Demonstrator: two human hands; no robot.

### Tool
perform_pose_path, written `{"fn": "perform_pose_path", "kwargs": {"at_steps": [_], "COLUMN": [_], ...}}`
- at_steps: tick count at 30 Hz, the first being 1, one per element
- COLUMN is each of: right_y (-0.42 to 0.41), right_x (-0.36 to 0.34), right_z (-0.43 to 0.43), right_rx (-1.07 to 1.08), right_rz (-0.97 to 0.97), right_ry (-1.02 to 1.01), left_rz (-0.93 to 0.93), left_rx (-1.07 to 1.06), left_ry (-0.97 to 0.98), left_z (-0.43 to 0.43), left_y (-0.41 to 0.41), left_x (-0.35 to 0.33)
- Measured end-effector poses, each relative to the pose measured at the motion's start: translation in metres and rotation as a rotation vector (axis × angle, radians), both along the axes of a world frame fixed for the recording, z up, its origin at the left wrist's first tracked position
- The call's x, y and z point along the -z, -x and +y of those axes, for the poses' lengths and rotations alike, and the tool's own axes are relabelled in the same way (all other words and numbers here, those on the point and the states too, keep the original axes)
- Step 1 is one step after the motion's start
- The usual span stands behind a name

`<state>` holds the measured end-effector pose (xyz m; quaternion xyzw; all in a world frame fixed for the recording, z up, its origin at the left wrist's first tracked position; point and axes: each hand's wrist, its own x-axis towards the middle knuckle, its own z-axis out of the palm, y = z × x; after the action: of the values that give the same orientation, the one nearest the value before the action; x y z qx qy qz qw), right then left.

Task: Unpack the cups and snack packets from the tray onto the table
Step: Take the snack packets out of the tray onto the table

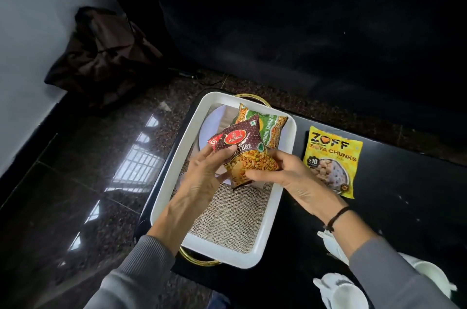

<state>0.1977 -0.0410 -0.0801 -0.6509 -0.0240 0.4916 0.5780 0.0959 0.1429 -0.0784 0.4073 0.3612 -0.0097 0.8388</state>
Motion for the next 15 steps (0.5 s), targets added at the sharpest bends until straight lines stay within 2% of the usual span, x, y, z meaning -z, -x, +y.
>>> {"fn": "perform_pose_path", "kwargs": {"at_steps": [7,9,13,15], "right_y": [-0.003,-0.004,-0.004,-0.007], "right_x": [-0.014,-0.013,-0.016,-0.017], "right_z": [-0.014,-0.023,-0.042,-0.054], "right_rx": [0.099,0.243,0.177,0.218], "right_rz": [-0.178,-0.209,-0.179,-0.152], "right_ry": [-0.022,-0.021,-0.003,0.010], "left_rz": [-0.043,-0.003,0.074,0.087], "left_rx": [0.199,0.208,0.162,0.140], "left_ry": [-0.098,-0.090,-0.105,-0.136], "left_z": [-0.016,-0.026,-0.046,-0.057], "left_y": [-0.018,-0.024,-0.032,-0.036], "left_x": [-0.013,-0.016,-0.014,-0.018]}}
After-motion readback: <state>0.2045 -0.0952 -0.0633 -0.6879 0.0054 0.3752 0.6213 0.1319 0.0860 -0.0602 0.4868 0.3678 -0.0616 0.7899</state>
